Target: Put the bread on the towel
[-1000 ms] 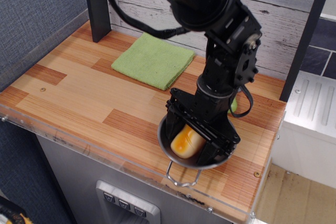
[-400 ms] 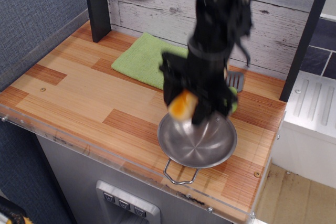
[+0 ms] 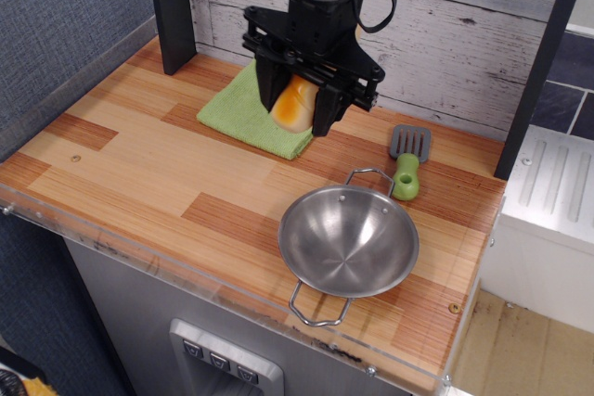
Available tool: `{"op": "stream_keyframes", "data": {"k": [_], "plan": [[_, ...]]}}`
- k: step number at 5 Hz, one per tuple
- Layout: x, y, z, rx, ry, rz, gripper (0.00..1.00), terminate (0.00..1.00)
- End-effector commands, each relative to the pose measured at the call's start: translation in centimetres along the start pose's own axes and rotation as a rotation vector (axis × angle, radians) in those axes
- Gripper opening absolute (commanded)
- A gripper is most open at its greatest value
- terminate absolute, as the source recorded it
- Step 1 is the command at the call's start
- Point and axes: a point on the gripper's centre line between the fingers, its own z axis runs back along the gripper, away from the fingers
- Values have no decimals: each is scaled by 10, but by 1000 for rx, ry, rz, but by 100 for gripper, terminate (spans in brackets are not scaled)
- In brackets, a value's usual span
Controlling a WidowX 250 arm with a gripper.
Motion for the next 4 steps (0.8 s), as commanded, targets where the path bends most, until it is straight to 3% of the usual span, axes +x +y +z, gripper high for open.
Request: {"op": "stream_keyframes", "data": {"k": [1, 4], "plan": [[28, 23, -37, 10, 44, 30, 0, 0], [38, 51, -55, 56, 67, 69, 0, 0]]}}
